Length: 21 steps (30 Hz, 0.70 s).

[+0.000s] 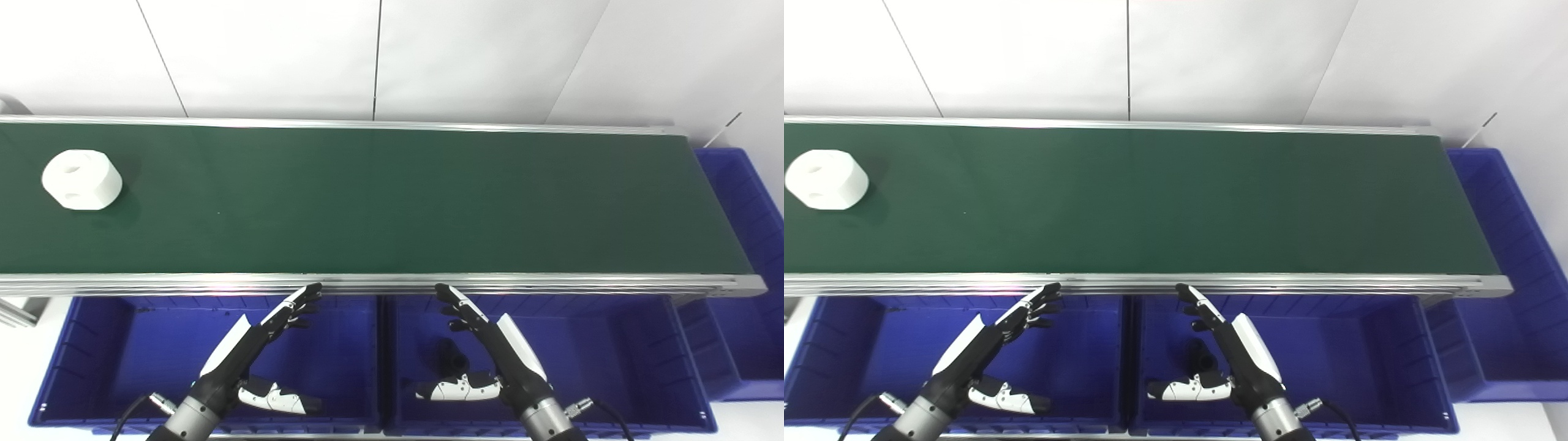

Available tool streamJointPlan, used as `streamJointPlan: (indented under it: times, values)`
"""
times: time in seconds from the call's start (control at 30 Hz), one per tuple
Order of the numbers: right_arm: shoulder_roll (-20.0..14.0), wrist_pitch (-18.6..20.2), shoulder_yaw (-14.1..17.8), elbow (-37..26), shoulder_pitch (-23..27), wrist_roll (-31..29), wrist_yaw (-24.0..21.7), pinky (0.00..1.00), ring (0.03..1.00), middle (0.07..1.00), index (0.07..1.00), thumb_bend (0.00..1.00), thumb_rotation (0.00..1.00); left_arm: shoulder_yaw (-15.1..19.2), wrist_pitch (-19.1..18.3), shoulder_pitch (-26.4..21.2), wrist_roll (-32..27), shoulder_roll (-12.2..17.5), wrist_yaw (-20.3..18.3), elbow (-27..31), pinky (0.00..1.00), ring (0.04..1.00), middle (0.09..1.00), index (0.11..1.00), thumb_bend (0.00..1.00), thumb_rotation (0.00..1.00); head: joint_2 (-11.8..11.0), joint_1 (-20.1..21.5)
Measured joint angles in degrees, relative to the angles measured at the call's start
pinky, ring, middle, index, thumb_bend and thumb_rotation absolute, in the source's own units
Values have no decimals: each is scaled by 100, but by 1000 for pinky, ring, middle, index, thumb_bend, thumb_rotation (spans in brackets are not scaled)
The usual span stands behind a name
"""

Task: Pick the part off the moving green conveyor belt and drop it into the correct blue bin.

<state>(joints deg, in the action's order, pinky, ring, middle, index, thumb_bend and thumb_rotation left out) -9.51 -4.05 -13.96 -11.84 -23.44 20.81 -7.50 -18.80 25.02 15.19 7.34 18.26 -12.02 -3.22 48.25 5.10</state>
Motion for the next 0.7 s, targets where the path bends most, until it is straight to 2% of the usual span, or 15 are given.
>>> streamJointPlan:
  times: [0.13,0.3,0.4,0.43,0.57,0.7]
  values:
    - [-63,0,-65,-25,-5,82,-72,828,899,938,966,886,446,28,0,11,-59,0,-77,2,846,907,959,969,824,507,9,0]
    - [-167,0,-136,-81,-5,173,-151,893,953,975,1000,831,606,18,0,19,-86,46,-264,8,913,954,980,989,747,658,18,-9]
    - [-239,-1,-169,-92,-6,172,-203,900,959,981,1000,821,635,22,-2,39,-86,63,-339,16,916,958,984,990,745,695,26,-9]
    - [-254,-1,-171,-95,-6,167,-207,914,973,985,1000,803,657,23,-4,52,-86,63,-370,22,904,953,982,988,748,753,26,-9]
    - [-308,-2,-201,-128,-4,121,-228,928,979,990,1000,746,709,30,-26,109,-86,60,-417,45,887,948,983,988,742,856,26,-18]
    - [-375,-3,-246,-128,12,45,-283,942,983,993,1000,718,728,36,-54,135,-94,59,-472,54,891,950,987,990,738,868,26,-18]
